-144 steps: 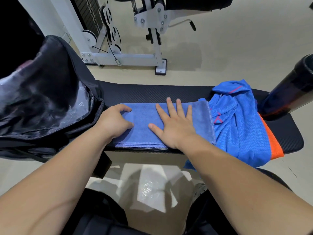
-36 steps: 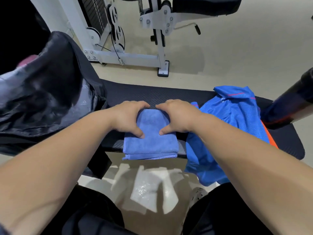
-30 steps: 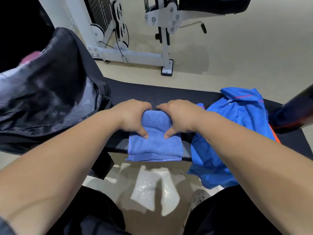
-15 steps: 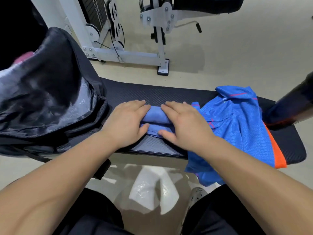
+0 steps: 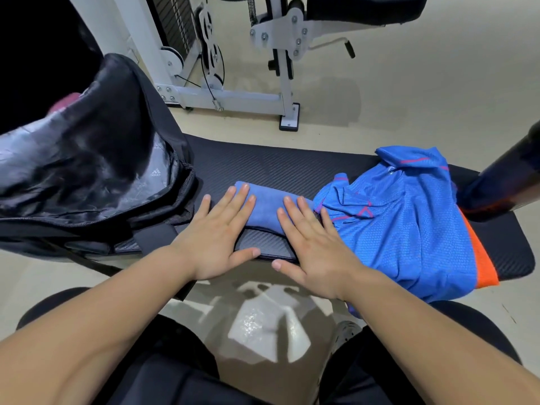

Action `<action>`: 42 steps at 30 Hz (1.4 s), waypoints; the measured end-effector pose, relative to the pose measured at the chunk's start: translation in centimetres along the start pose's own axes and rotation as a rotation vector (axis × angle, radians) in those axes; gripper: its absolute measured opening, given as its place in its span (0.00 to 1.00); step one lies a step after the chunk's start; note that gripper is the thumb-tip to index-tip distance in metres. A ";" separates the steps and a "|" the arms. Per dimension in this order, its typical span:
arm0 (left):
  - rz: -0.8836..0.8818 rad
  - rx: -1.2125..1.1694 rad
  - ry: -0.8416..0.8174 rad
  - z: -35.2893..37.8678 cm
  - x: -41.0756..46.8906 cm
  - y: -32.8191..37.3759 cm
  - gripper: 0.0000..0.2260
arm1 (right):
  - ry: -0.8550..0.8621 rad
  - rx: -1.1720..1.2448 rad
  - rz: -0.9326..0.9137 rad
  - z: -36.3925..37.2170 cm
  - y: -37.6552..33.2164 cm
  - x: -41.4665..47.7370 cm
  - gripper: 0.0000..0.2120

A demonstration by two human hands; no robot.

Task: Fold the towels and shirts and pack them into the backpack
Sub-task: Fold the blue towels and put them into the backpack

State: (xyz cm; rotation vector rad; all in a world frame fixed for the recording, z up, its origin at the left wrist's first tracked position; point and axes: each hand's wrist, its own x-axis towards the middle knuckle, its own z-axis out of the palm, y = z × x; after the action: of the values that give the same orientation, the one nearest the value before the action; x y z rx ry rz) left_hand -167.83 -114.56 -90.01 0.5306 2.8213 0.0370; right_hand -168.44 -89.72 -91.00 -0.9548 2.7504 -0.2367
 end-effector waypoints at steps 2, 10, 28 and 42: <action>-0.027 -0.054 -0.002 -1.3 0.4 0.4 0.44 | 0.000 0.011 0.003 -0.2 0.0 0.0 0.42; 0.015 -0.183 0.145 -4.4 5.1 2.9 0.29 | 0.044 0.048 -0.079 -0.9 0.8 -0.3 0.37; -0.078 -0.257 0.125 -2.7 2.1 4.4 0.34 | 0.271 0.102 0.194 -2.3 1.3 2.0 0.28; 0.013 -0.882 -0.073 -7.2 -1.4 3.6 0.26 | 0.354 0.867 0.166 -6.2 0.3 3.0 0.30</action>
State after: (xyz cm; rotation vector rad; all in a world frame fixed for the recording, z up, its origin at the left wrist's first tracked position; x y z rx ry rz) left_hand -167.25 -111.49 -82.42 0.3147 2.3844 1.1571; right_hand -172.52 -90.85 -85.58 -0.4619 2.5216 -1.5214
